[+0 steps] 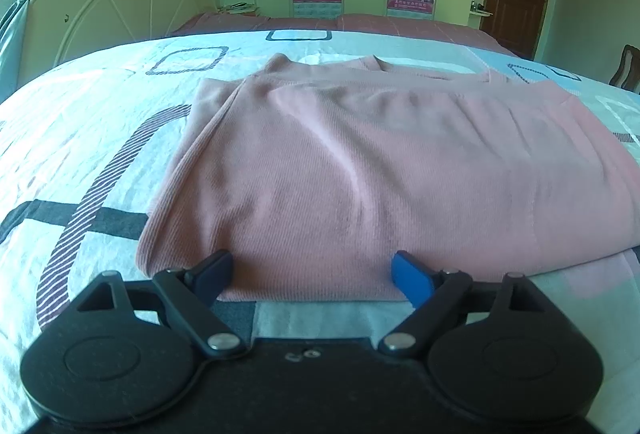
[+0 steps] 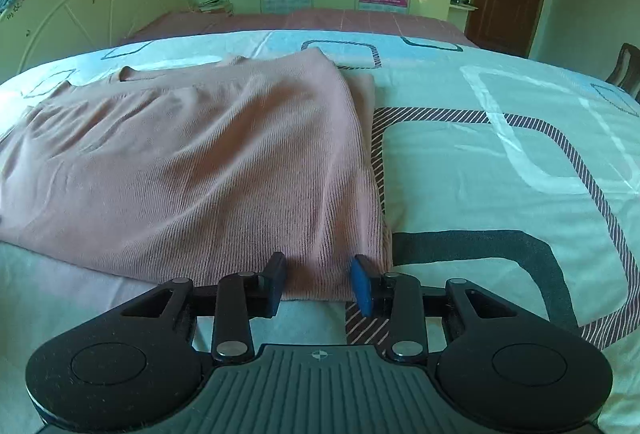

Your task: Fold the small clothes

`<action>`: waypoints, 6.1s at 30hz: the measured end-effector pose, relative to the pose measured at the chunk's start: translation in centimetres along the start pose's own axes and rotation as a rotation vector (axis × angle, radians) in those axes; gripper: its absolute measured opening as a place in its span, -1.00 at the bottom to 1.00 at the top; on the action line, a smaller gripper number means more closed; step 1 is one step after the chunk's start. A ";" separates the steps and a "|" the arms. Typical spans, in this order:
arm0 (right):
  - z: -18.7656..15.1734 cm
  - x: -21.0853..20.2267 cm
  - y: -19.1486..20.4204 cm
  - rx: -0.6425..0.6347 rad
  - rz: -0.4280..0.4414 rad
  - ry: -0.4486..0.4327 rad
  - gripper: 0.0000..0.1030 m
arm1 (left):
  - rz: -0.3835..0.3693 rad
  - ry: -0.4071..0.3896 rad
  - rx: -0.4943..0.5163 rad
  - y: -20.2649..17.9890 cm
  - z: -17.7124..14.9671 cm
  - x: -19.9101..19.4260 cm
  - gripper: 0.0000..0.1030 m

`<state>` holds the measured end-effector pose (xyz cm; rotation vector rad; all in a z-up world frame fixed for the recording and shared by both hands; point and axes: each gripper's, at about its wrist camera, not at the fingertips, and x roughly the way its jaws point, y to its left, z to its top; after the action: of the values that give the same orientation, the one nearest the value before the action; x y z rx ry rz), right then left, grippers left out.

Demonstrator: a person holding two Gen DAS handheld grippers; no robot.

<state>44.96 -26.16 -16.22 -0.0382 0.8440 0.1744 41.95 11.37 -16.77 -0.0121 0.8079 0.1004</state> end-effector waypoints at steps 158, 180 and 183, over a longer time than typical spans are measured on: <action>6.5 2.9 -10.1 0.292 0.395 0.072 -0.44 | -0.359 0.090 -0.197 -13.5 8.9 6.6 0.13; 3.2 0.4 -8.3 0.277 0.388 0.122 -0.78 | -0.424 0.119 -0.167 -11.6 6.8 3.6 -0.43; 3.6 -1.3 -8.5 0.219 0.390 0.119 -0.84 | -0.439 0.135 -0.158 -11.1 7.1 2.6 -0.73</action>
<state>48.19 -34.33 -13.11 0.3263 0.9793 0.4480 49.90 0.93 -14.05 -0.3474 0.9140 -0.2546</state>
